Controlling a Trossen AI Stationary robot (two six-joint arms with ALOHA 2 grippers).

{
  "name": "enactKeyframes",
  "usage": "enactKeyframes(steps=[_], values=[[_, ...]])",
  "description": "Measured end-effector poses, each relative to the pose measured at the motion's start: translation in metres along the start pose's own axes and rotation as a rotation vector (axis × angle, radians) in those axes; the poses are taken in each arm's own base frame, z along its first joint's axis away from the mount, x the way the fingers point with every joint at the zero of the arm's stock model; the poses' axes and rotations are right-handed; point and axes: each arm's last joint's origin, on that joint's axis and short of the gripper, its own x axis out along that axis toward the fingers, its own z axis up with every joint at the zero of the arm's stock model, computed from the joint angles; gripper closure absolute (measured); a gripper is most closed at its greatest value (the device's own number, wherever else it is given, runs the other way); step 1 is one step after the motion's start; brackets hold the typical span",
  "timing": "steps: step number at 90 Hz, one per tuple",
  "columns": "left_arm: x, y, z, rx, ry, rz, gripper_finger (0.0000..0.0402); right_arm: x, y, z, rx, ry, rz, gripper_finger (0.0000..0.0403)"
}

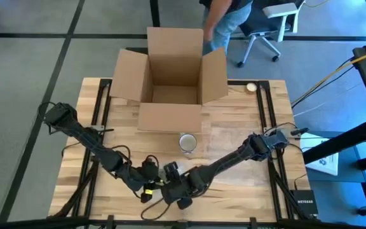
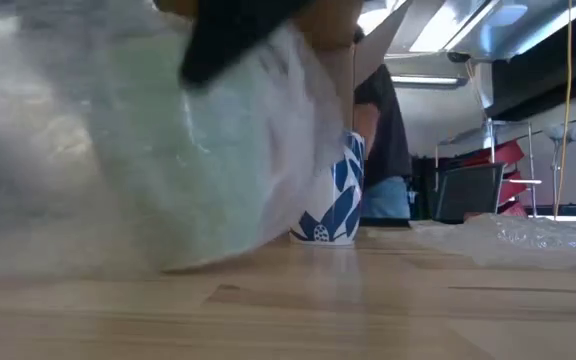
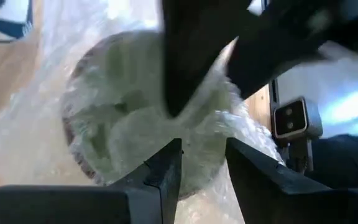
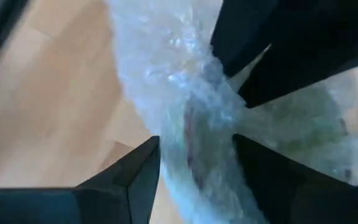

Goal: Wrap mug
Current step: Wrap the green mug with the left side transparent bubble wrap

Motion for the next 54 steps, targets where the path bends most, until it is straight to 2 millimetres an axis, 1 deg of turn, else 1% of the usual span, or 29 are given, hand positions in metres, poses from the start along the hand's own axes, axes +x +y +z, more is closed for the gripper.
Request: enactKeyframes(steps=[16, 24, 28, 39, 54], values=[[0.000, -0.001, 0.001, 0.003, -0.010, -0.014, 0.0290, 0.020, -0.001, -0.009, 0.016, -0.032, 0.024, 0.0219], [0.000, -0.002, 0.002, 0.000, -0.018, -0.023, 0.0290, 0.032, 0.002, -0.011, 0.022, -0.081, 0.047, 0.0219], [0.000, -0.002, 0.003, 0.002, -0.025, -0.022, 0.0290, 0.037, 0.003, -0.014, 0.020, -0.075, 0.056, 0.0219], [0.000, -0.001, 0.001, 0.006, -0.018, -0.010, 0.0290, 0.037, 0.004, -0.013, 0.024, -0.083, 0.058, 0.0219], [0.000, -0.001, 0.001, 0.001, -0.012, -0.014, 0.0290, 0.026, 0.002, -0.004, 0.033, -0.082, 0.076, 0.0219]])
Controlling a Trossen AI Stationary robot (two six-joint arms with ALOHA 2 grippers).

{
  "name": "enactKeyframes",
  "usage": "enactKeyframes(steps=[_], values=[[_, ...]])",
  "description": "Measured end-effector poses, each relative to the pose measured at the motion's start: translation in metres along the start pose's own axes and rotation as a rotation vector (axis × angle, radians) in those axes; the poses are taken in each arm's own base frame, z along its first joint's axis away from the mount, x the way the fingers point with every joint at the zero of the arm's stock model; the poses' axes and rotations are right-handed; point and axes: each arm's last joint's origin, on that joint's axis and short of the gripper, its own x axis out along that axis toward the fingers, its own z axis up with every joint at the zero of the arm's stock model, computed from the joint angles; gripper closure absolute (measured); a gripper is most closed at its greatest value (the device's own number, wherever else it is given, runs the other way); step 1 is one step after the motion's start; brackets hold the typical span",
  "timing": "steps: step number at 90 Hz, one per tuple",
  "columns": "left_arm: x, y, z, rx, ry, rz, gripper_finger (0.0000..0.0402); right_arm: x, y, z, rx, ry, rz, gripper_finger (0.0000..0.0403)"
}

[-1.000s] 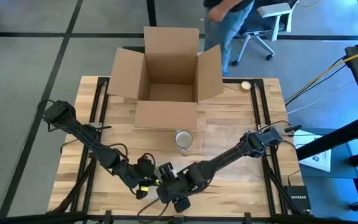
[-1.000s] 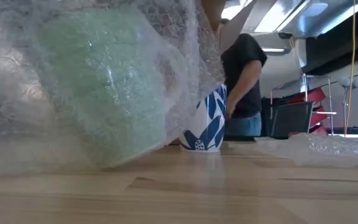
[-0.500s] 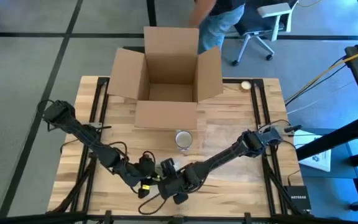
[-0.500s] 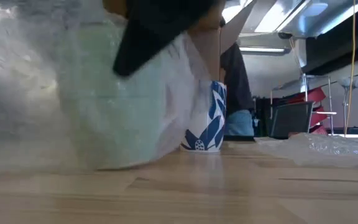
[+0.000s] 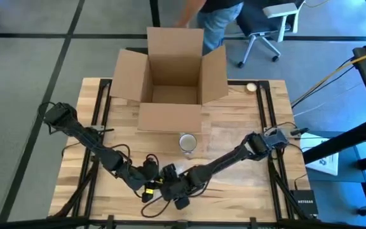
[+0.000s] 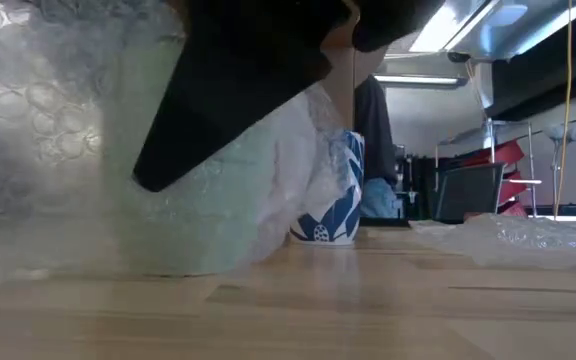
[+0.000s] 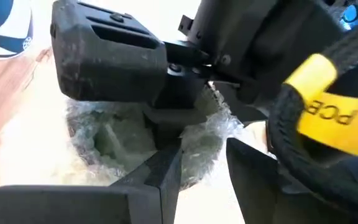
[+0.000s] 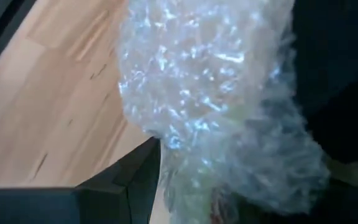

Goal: Wrap mug
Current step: Wrap the green mug with the left side transparent bubble wrap

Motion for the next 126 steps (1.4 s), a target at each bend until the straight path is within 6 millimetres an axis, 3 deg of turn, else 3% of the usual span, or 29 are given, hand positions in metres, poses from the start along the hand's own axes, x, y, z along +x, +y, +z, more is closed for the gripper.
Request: enactKeyframes(steps=[34, 63, 78, 93, 105, 126], values=[[0.000, 0.001, -0.003, 0.010, 0.030, 0.006, 0.0290, -0.050, -0.006, 0.028, -0.002, -0.004, -0.002, 0.0219], [0.000, 0.001, -0.004, -0.004, 0.035, 0.001, 0.0290, -0.070, -0.011, 0.030, -0.008, 0.049, -0.038, 0.0219], [0.000, 0.001, -0.004, -0.013, 0.038, -0.005, 0.0290, -0.069, -0.011, 0.026, -0.016, 0.094, -0.034, 0.0219], [0.000, -0.002, -0.003, -0.025, 0.020, -0.021, 0.0290, -0.055, -0.009, 0.015, -0.028, 0.145, -0.051, 0.0219], [-0.001, -0.004, -0.002, -0.045, 0.009, -0.039, 0.0290, -0.041, -0.007, 0.012, -0.023, 0.112, -0.050, 0.0219], [-0.009, -0.004, 0.002, -0.038, 0.002, -0.041, 0.0290, -0.039, -0.007, 0.015, -0.014, 0.073, -0.051, 0.0219]])
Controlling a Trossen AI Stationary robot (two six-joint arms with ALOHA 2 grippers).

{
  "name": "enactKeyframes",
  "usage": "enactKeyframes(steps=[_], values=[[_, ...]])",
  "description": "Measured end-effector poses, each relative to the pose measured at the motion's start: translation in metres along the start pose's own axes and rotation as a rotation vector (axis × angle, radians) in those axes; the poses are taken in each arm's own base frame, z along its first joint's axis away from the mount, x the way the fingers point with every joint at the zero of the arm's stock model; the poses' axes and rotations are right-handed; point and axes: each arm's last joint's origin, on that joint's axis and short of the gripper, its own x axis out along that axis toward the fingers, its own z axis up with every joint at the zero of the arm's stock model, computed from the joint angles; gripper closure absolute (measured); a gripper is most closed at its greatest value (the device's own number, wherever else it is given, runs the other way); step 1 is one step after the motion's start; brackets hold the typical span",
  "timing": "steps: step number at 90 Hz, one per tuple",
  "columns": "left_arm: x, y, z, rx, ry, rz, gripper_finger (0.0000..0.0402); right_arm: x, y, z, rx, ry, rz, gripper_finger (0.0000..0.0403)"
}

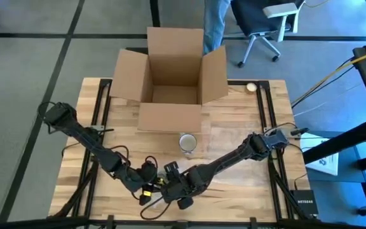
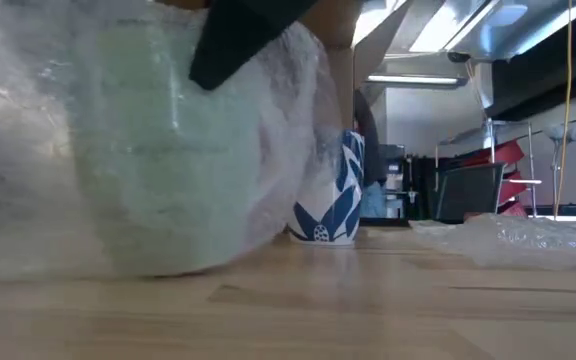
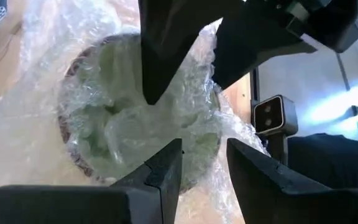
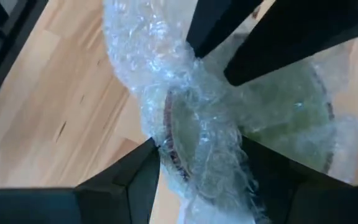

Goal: Wrap mug
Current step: Wrap the green mug with the left side transparent bubble wrap

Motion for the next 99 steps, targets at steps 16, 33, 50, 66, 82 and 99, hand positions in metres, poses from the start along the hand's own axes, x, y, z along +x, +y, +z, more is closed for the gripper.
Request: enactKeyframes(steps=[16, 33, 50, 66, 82, 99], values=[[-0.026, 0.000, 0.011, 0.017, -0.054, 0.032, 0.0290, 0.000, 0.000, 0.001, 0.000, -0.009, -0.001, 0.0219], [-0.044, -0.006, 0.007, 0.011, -0.002, -0.022, 0.0290, 0.000, 0.000, 0.001, 0.007, -0.010, -0.014, 0.0219], [-0.049, -0.026, -0.030, 0.072, 0.121, -0.077, 0.0290, 0.000, -0.001, 0.001, 0.027, -0.009, -0.028, 0.0219], [-0.025, -0.031, -0.057, 0.078, 0.075, 0.019, 0.0290, 0.000, -0.001, 0.001, 0.027, -0.010, -0.035, 0.0219], [-0.005, -0.034, -0.047, 0.077, -0.086, 0.009, 0.0290, 0.000, -0.001, 0.001, 0.031, -0.010, -0.047, 0.0219], [-0.006, -0.029, -0.030, 0.065, -0.182, 0.044, 0.0290, 0.000, -0.001, 0.002, 0.035, -0.017, -0.040, 0.0219]])
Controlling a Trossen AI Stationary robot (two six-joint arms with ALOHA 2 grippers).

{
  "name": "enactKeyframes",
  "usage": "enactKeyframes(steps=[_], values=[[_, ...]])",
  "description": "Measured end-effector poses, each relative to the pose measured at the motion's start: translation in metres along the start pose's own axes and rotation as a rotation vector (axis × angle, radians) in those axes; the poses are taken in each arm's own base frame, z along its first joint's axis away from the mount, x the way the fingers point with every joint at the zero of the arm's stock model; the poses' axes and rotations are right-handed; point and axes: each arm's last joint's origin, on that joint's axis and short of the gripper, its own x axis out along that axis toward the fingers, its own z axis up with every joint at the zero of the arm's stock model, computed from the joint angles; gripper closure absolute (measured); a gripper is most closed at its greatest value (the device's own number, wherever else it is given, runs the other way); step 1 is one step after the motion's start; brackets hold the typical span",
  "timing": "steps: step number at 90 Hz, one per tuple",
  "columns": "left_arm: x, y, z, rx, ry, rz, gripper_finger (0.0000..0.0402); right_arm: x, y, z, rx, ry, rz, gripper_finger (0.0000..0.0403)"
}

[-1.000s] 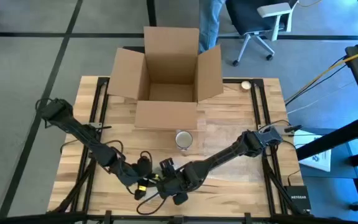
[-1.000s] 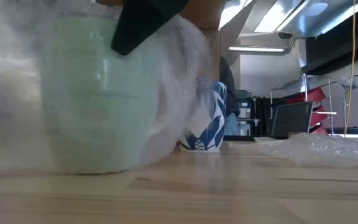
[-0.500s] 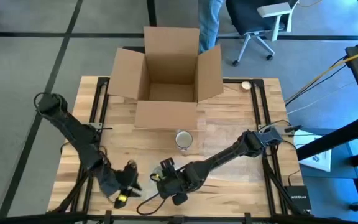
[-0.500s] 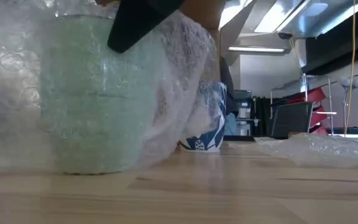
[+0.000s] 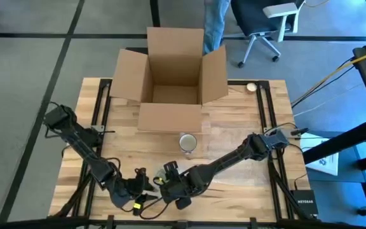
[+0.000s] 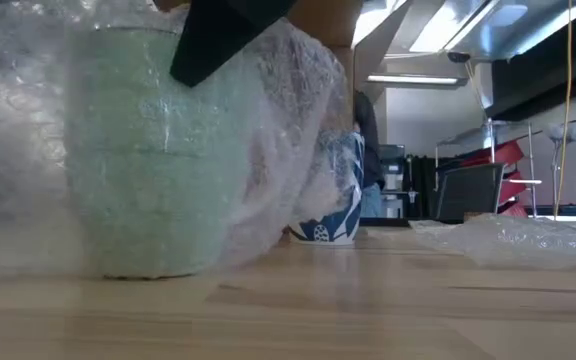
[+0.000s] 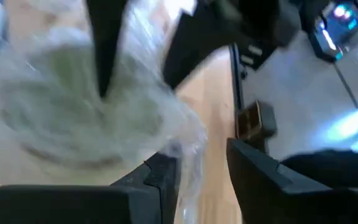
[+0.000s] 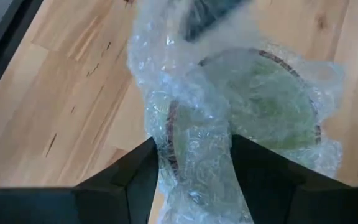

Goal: Wrap mug
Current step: Wrap the green mug with the left side transparent bubble wrap

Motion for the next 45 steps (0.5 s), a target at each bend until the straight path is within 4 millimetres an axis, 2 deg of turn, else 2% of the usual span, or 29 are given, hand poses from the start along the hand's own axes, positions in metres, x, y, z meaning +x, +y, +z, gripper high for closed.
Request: enactKeyframes(steps=[19, 45], values=[[0.010, 0.013, 0.011, -0.013, -0.017, 0.061, 0.0290, 0.000, 0.000, 0.006, 0.011, -0.063, 0.011, 0.0219], [0.020, 0.031, 0.014, 0.005, 0.071, 0.121, 0.0290, 0.001, 0.000, 0.005, 0.009, -0.057, 0.010, 0.0219]])
